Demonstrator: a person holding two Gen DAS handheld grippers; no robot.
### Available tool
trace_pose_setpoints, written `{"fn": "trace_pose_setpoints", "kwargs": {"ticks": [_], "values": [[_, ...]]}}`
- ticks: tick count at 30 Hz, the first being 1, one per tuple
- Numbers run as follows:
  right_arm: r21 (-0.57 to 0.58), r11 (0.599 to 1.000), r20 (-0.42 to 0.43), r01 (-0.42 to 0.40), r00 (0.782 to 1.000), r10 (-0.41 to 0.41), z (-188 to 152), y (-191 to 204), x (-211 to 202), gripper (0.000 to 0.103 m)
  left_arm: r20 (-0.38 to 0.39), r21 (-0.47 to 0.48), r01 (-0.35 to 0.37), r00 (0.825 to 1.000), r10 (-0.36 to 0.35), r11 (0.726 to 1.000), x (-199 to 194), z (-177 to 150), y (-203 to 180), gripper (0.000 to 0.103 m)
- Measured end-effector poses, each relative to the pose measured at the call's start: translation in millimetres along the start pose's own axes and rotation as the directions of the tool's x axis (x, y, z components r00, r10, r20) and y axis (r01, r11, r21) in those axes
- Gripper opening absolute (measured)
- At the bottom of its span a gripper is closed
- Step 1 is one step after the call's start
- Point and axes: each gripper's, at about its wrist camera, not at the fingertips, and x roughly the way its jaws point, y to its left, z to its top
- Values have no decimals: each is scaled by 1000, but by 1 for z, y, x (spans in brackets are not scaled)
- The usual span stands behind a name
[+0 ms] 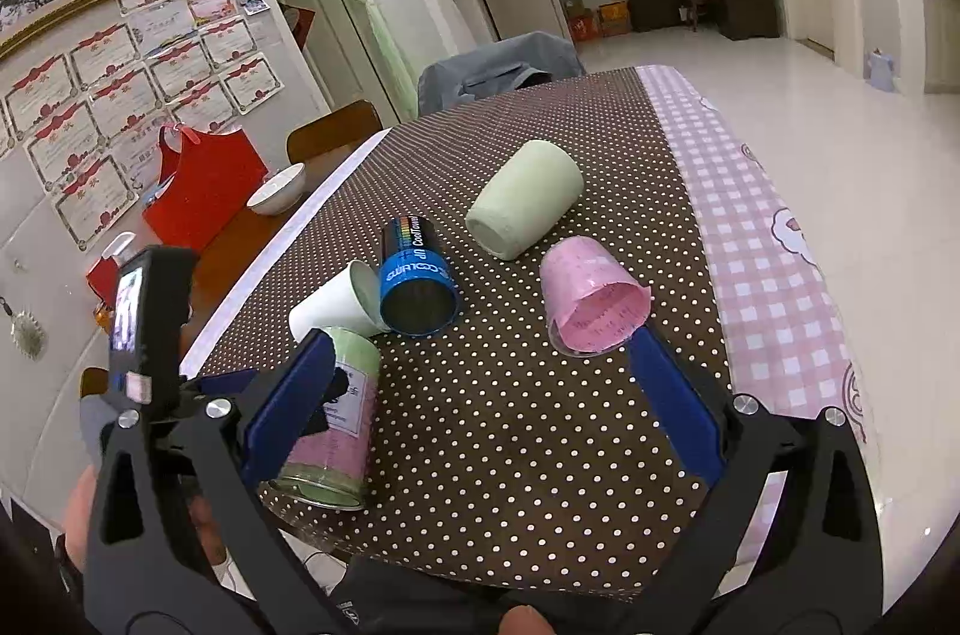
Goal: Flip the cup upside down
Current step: 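Move the left tool to the upright cookie jar and grasp it, then lift the jar with the left tool and carry it toward the white bowl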
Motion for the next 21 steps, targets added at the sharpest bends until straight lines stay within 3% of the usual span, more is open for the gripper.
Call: {"fn": "trace_pose_setpoints", "kwargs": {"ticks": [9, 12, 13, 21], "values": [[15, 1000, -5, -11, 1000, 11, -1, -4, 2, 97, -72, -50, 23, 997, -27, 998, 32, 13, 4, 93], [13, 1000, -3, -14, 1000, 14, -1, -3, 1, 97, -107, -50, 47, 993, -52, 998, 44, 14, 3, 74], [14, 1000, -3, -15, 1000, 15, -1, -3, 1, 97, -112, -48, 47, 992, -52, 998, 46, 14, 3, 74], [14, 1000, 3, -12, 1000, 12, 0, -1, -1, 97, -66, -35, 106, 992, -109, 994, 31, 9, 9, 72]]}}
